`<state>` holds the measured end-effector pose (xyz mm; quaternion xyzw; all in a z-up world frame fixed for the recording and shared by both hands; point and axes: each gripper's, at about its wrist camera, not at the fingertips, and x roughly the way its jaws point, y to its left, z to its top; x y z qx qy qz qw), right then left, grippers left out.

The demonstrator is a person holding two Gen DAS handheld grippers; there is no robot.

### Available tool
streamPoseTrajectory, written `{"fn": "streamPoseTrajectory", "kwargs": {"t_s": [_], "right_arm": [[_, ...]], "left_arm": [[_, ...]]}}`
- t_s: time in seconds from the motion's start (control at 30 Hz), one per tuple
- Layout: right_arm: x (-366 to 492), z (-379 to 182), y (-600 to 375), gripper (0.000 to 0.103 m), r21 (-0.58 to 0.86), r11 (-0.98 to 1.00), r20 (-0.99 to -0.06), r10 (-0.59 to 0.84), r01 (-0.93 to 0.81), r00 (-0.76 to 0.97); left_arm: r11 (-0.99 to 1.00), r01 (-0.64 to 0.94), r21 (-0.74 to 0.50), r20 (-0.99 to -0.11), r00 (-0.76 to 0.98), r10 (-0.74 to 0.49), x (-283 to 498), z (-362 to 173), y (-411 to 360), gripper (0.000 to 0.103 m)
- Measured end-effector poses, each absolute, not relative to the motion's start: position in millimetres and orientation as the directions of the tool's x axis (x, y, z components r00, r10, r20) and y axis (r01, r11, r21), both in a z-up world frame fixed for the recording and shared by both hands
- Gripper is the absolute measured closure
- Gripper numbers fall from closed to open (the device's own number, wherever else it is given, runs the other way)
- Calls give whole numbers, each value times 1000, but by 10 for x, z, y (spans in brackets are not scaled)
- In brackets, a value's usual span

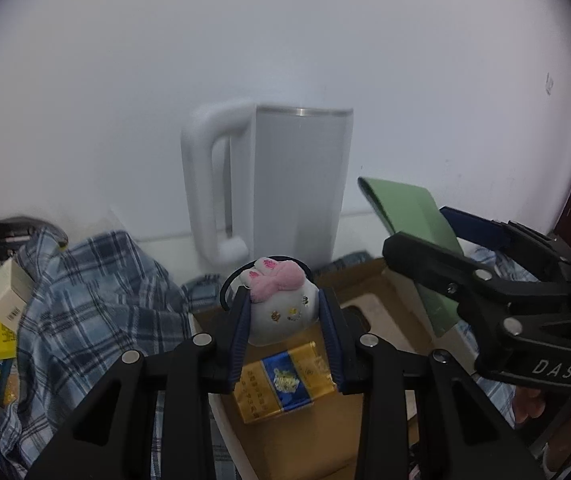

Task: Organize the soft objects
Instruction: 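Lower the plush toy with the left gripper while the right gripper lowers the green pouch into the box, then open both grippers and withdraw them up from the cardboard box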

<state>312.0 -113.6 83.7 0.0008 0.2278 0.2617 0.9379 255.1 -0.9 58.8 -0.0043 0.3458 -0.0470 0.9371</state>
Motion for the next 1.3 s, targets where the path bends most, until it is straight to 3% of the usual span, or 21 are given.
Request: {"fn": "streamPoseTrajectory", "kwargs": {"t_s": [0.5,0.83,0.87,0.9,0.93,0.97,1.3], "right_arm": [[3447,231,-975,28,140,876,-587,449,-462,674],[3479,196,-1028,25,168,876,-595,455,-452,662],[3479,210,-1037,21,171,876,-592,457,-450,664],[3481,216,-1044,10,169,879,-584,453,-445,673],[3484,230,-1058,2,173,880,-582,454,-442,675],[3484,245,-1077,0,177,882,-577,453,-438,679],[3416,452,-1177,0,175,885,-535,454,-432,713]], "left_arm": [[997,79,16,-728,684,-43,2694,132,-69,68],[997,71,-4,-705,707,-53,2664,154,-34,66],[997,69,-15,-694,718,-60,2656,180,-17,61],[997,67,-25,-683,727,-66,2654,195,4,46],[998,58,-30,-678,732,-62,2654,211,25,14],[999,39,-27,-675,736,-47,2656,223,45,0],[998,-52,-17,-628,778,30,2625,426,151,0]]}}
